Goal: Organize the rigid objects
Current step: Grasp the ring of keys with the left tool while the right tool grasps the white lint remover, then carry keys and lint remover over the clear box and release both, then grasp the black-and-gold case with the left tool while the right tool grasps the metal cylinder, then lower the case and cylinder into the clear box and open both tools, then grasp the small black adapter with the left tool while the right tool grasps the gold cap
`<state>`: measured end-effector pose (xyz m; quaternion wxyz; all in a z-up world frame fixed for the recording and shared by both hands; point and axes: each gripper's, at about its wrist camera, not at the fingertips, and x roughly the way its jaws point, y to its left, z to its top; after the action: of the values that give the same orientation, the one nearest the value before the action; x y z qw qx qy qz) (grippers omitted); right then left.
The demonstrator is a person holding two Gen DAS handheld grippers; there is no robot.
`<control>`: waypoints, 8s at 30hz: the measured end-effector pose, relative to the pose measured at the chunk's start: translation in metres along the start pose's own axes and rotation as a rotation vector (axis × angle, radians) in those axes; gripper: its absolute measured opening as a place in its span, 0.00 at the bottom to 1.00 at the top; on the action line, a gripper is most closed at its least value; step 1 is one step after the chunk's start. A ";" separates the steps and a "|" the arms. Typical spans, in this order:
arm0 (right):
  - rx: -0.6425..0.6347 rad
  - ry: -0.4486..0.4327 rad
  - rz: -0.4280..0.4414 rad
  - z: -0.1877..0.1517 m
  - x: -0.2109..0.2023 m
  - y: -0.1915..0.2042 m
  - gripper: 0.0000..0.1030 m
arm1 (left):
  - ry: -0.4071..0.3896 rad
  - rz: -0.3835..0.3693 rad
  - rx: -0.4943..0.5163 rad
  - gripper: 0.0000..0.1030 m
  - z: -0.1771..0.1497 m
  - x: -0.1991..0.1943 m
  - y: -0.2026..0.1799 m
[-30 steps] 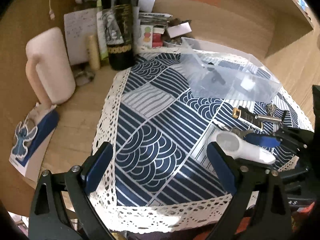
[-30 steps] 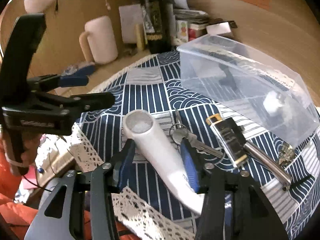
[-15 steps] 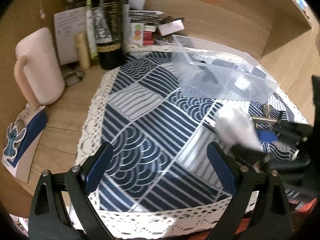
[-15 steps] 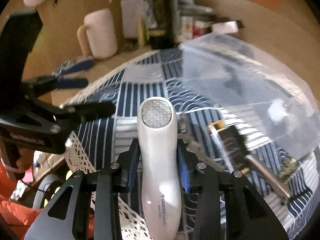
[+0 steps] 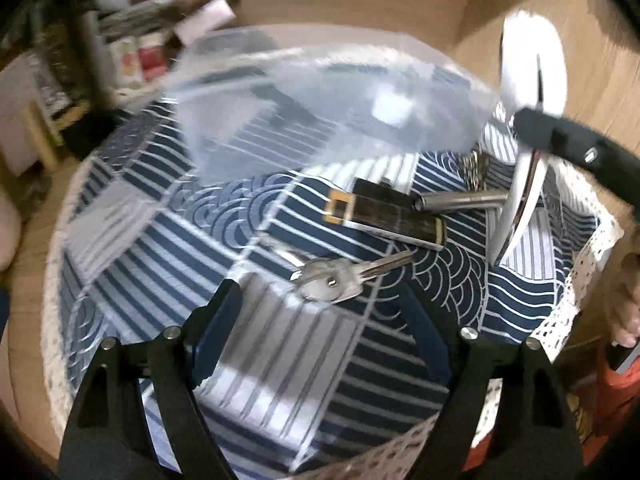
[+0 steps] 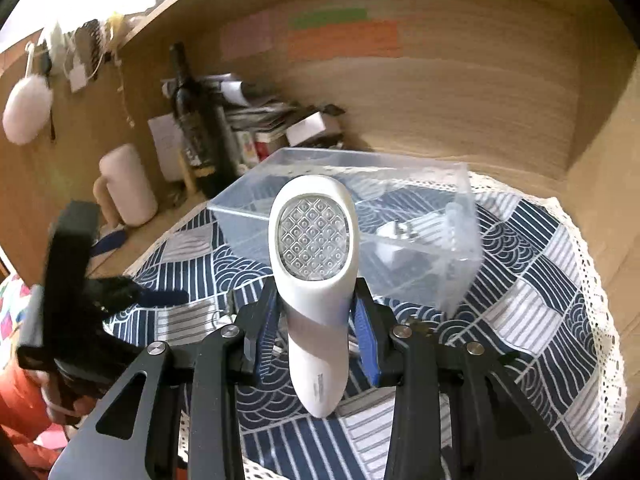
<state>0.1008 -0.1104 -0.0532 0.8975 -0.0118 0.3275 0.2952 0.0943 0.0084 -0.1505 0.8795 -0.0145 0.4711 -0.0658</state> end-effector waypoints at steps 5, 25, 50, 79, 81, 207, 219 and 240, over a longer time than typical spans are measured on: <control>0.019 -0.014 0.007 0.002 -0.002 -0.007 0.31 | -0.038 0.042 0.049 0.50 0.005 0.008 -0.010; 0.010 -0.170 -0.042 0.040 -0.028 -0.015 0.31 | -0.216 0.044 -0.014 0.23 0.018 -0.060 0.005; -0.076 -0.137 -0.034 0.098 0.030 -0.014 0.31 | -0.371 0.039 -0.040 0.23 0.125 -0.084 0.039; -0.104 0.158 -0.057 0.081 0.119 -0.011 0.34 | -0.238 0.053 -0.014 0.43 0.123 -0.027 0.046; -0.102 0.117 -0.063 0.084 0.102 -0.011 0.34 | -0.257 0.060 -0.009 0.54 0.118 -0.037 0.042; -0.013 0.020 -0.206 0.066 0.039 -0.056 0.41 | -0.244 0.057 -0.004 0.95 0.114 -0.045 0.019; 0.039 0.078 -0.204 0.015 0.021 -0.059 0.42 | -0.189 0.037 0.028 0.97 0.071 -0.048 0.006; 0.029 0.226 -0.161 -0.029 0.059 -0.067 0.29 | 0.004 -0.023 0.137 0.49 0.063 0.035 -0.040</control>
<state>0.1559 -0.1409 -0.1223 0.8758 -0.0580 0.4286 0.2143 0.1612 -0.0376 -0.1411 0.8767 0.0403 0.4669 -0.1081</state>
